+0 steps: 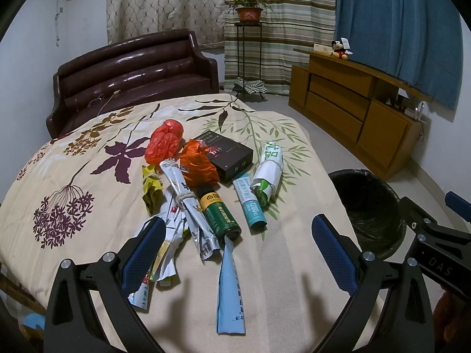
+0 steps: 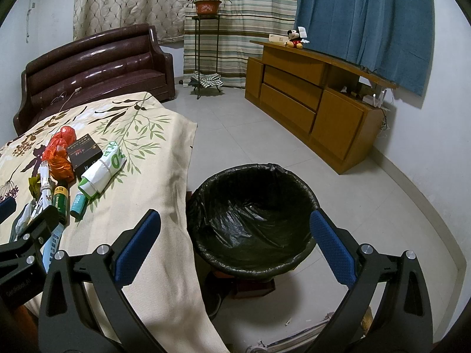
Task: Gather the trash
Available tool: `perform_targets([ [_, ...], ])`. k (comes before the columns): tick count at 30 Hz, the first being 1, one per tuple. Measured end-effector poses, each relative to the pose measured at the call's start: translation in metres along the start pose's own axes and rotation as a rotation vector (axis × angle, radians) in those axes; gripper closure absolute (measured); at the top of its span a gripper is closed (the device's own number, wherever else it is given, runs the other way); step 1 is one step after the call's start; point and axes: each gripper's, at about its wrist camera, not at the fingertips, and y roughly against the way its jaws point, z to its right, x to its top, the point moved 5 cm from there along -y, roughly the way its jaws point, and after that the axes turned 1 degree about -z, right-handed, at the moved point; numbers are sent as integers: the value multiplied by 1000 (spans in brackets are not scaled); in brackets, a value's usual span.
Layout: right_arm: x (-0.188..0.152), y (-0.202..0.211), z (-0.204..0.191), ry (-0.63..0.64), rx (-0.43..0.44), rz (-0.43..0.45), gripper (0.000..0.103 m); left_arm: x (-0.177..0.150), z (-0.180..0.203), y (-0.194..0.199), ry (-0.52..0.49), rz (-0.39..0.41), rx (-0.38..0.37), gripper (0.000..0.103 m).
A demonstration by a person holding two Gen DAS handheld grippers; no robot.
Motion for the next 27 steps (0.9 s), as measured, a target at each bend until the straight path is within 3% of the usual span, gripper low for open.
perform_targets([
  [21, 0, -5, 0, 11, 0, -9, 4, -6, -10, -6, -9, -4, 5, 7],
  [27, -6, -4, -30, 27, 25, -15, 5, -10, -38, -5, -13, -28, 38, 7],
])
